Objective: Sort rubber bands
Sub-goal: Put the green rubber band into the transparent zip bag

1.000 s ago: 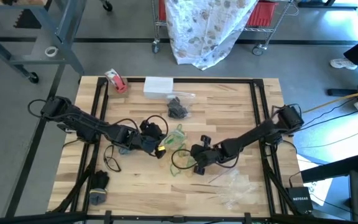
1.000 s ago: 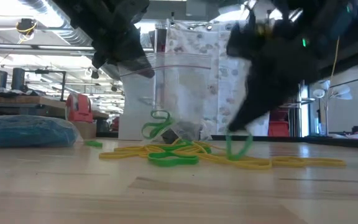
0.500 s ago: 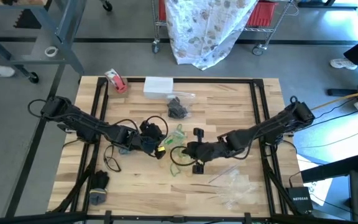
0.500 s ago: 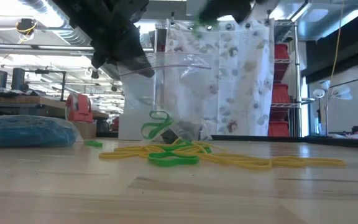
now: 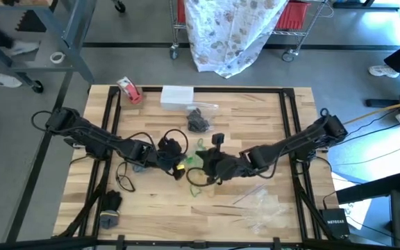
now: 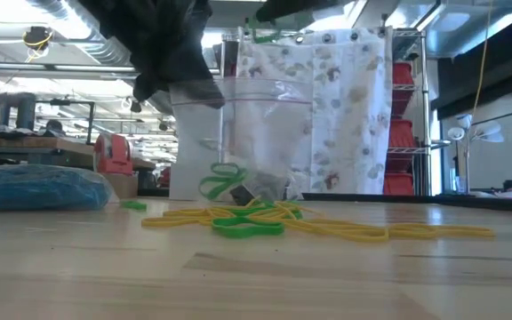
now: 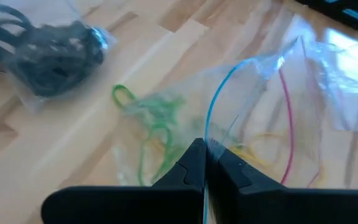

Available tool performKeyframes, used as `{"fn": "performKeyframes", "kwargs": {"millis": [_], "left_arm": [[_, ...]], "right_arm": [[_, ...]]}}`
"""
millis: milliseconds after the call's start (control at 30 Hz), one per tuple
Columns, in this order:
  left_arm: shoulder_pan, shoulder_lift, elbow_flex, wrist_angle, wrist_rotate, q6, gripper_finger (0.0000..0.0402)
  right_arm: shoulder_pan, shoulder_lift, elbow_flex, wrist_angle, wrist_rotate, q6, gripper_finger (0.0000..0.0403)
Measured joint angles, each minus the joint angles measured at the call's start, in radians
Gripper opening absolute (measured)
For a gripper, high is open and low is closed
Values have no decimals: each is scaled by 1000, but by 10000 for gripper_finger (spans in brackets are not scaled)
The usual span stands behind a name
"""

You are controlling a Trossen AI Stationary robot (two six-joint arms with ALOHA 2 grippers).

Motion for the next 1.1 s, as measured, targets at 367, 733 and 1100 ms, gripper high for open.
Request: {"fn": "performKeyframes", "kwargs": {"millis": [367, 733, 1100], "left_arm": [[17, 0, -1, 16, 18, -56, 0], [51, 0, -1, 48, 81, -51, 0], [71, 0, -1, 39, 121, -43, 0]], "right_arm": [[1, 74, 0, 28, 31, -135, 1], [-18, 91, -2, -43, 45, -29, 1], [-18, 93, -2, -32, -78, 145, 23]]}}
